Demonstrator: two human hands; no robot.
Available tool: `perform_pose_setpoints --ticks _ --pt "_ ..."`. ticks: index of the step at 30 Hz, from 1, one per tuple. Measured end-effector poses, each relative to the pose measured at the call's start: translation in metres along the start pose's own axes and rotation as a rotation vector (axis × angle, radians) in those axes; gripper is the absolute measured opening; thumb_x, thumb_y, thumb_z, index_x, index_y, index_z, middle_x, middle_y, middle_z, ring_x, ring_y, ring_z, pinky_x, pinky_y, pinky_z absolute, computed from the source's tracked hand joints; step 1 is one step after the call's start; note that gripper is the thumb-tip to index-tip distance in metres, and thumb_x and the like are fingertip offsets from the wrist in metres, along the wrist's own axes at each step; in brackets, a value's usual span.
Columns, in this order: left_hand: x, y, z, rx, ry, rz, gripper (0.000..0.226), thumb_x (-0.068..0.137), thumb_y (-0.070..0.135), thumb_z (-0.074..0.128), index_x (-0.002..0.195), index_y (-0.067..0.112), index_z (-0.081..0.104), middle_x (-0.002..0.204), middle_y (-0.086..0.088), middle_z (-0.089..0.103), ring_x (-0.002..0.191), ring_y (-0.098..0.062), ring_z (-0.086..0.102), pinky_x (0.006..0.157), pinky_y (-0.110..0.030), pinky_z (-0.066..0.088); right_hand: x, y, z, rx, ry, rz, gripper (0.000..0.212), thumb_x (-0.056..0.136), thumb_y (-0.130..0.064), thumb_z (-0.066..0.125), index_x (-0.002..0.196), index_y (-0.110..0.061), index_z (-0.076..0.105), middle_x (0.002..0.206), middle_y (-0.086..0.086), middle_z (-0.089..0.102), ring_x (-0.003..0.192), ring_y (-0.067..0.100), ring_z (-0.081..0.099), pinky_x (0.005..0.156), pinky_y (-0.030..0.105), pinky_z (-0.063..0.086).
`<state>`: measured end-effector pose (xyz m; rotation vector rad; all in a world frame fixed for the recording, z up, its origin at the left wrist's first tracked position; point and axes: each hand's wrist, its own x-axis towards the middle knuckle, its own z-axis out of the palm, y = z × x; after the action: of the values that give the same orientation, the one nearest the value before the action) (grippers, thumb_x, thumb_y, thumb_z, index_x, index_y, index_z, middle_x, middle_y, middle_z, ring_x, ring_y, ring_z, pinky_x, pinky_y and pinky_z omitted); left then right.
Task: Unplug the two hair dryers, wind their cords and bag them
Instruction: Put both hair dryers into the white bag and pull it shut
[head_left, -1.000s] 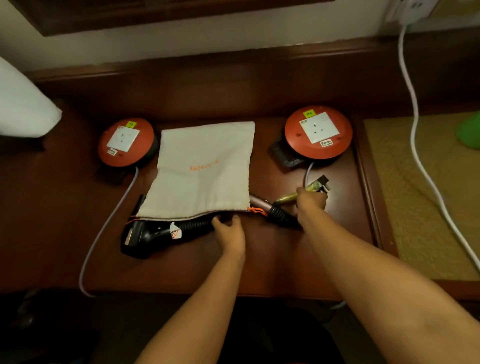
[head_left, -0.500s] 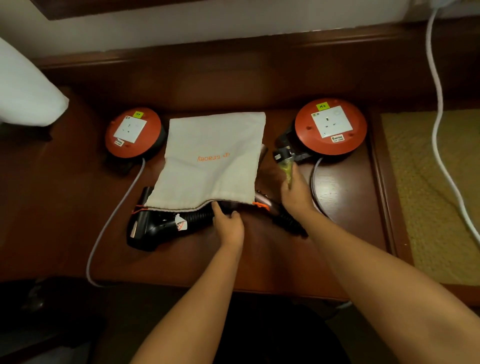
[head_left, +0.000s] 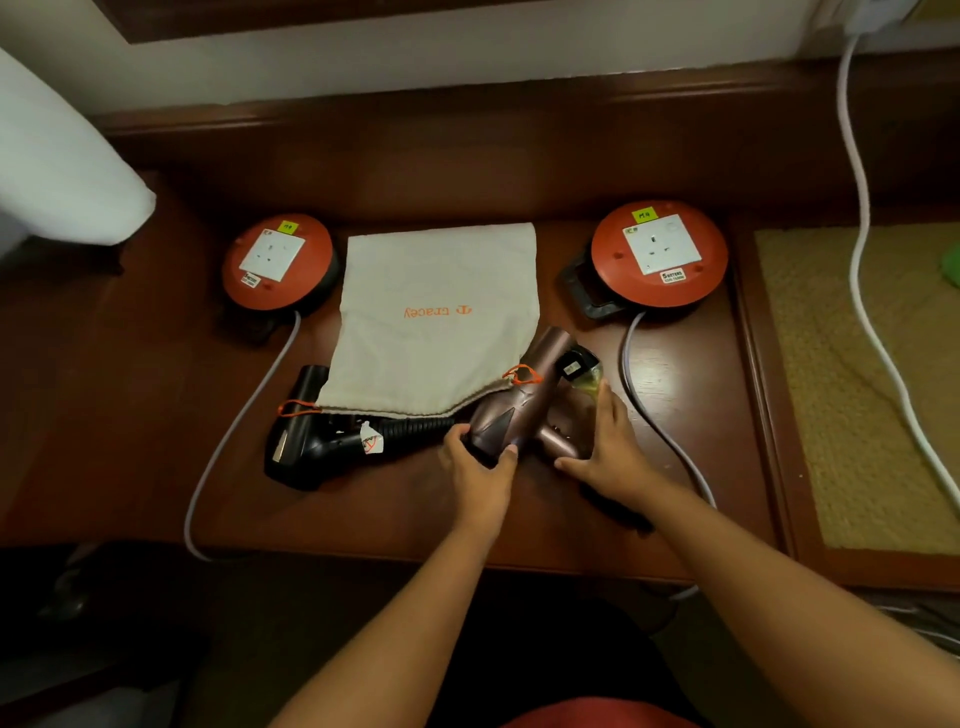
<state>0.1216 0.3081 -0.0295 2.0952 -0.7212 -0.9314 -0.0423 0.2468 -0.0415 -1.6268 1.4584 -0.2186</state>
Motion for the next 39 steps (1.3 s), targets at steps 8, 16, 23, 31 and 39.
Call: perform_pose_setpoints --ticks 8,16,23,31,39 --pt "-0.003 -0.007 -0.014 0.058 -0.185 0.025 0.058 0.081 0.020 0.076 0.124 0.013 0.037 0.119 -0.009 0.052 0.103 -0.020 0.053 0.078 -0.018 0.037 -0.013 0.015 -0.003 -0.056 -0.029 0.050 0.127 0.071 -0.041 0.080 0.150 -0.014 -0.015 0.160 0.007 -0.011 0.147 0.024 0.002 0.114 0.029 0.012" --pt "-0.011 -0.013 -0.021 0.226 -0.343 0.063 0.082 0.080 0.029 0.076 0.147 0.021 0.032 0.144 -0.014 0.031 0.134 -0.025 0.036 0.102 -0.022 0.031 -0.036 0.029 -0.006 -0.112 -0.066 0.017 0.121 0.074 -0.045 0.076 0.151 -0.013 -0.011 0.160 0.005 -0.015 0.147 0.018 -0.005 0.109 0.021 0.004" --pt "-0.021 -0.017 -0.016 0.265 -0.362 0.028 0.084 0.081 0.034 0.074 0.150 0.021 0.028 0.145 -0.015 0.029 0.135 -0.027 0.036 0.111 -0.033 0.032 -0.061 0.037 0.001 -0.208 0.056 0.114 0.105 0.070 -0.060 0.071 0.151 -0.025 0.014 0.155 0.006 0.020 0.137 0.028 0.032 0.107 0.043 0.038" --pt "-0.024 -0.010 -0.012 0.300 -0.364 0.053 0.079 0.086 0.030 0.070 0.151 0.017 0.026 0.147 -0.016 0.029 0.134 -0.027 0.037 0.107 -0.025 0.029 -0.075 0.039 0.011 -0.186 0.105 0.133 0.060 0.076 -0.043 0.074 0.126 -0.017 0.054 0.137 0.007 0.040 0.116 0.024 0.049 0.092 0.032 0.044" --pt "-0.032 -0.002 -0.006 0.316 -0.369 0.088 0.074 0.088 0.029 0.067 0.149 0.013 0.030 0.144 -0.015 0.033 0.134 -0.028 0.037 0.108 -0.026 0.028 -0.087 0.044 0.011 -0.057 0.215 0.173 0.047 0.074 -0.032 0.079 0.115 -0.013 0.064 0.135 0.007 0.042 0.115 0.024 0.049 0.094 0.028 0.039"
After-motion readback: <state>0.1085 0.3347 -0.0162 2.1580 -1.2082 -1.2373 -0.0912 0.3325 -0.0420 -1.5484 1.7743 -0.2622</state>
